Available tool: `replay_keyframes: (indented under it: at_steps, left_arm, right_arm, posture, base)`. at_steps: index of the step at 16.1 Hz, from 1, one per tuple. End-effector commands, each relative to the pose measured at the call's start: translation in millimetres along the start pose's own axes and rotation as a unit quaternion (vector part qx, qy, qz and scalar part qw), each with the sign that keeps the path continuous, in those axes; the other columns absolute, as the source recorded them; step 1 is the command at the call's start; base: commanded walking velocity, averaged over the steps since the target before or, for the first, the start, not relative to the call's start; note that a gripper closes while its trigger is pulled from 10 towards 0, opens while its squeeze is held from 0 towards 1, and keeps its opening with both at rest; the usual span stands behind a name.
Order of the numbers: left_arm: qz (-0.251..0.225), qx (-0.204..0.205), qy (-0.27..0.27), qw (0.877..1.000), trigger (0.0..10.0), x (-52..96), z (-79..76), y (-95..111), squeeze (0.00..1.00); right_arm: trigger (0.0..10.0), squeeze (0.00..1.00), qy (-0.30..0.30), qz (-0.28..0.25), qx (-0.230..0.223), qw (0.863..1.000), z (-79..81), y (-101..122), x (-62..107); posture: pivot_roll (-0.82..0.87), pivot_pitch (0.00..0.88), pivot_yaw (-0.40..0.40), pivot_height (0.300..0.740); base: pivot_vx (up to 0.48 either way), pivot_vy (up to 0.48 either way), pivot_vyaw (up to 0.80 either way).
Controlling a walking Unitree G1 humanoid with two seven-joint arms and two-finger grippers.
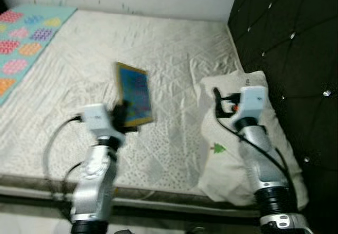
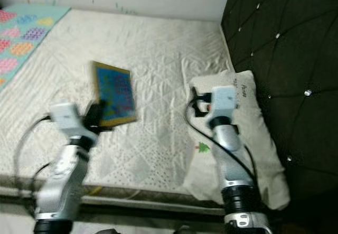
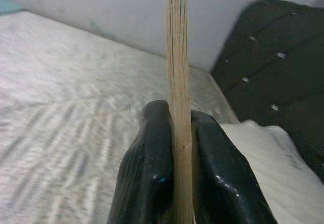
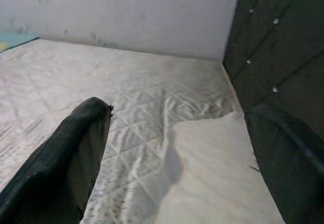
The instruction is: Clean up the room
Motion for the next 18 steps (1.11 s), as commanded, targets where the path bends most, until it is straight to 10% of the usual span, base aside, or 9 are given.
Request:
replay_keyframes:
  at_steps: [1,8,18]
  left_arm:
    - [-0.014,-0.011,0.008,1.0,10.0,1.5,5.1,6,0.0]
    - [0.098,0.025,0.032,0.994,10.0,19.3,27.0,-23,0.0]
    - [0.108,0.025,0.047,0.993,10.0,30.5,36.5,-18,0.0]
  right_arm:
    - [10.0,0.0,0.007,-0.004,0.002,1.0,2.2,1,-0.7]
    - [10.0,0.0,0.021,0.032,-0.013,0.999,5.8,-10,5.4]
    - [10.0,0.0,0.046,0.047,-0.027,0.997,19.9,-19,19.0]
  posture:
    - [0.02,0.098,-0.06,0.74]
    - [0.04,0.145,-0.081,0.74]
    - [0.05,0.195,-0.058,0.74]
  base:
    - [0.0,0.0,0.0]
    - [0.0,0.0,0.0]
    - [0.0,0.0,0.0]
Point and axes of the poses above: a point about 5 cm out from each wrist's last joint towards the gripper, its own x axis pointing back from the gripper into the wrist, its own y axis along the axis of the wrist's last joint, z = x × y, the point moved 1 cm from there along -x, pointing out of the wrist towards the gripper, and after that the axes turned 4 degrees about -x, right-handed, at the moved point
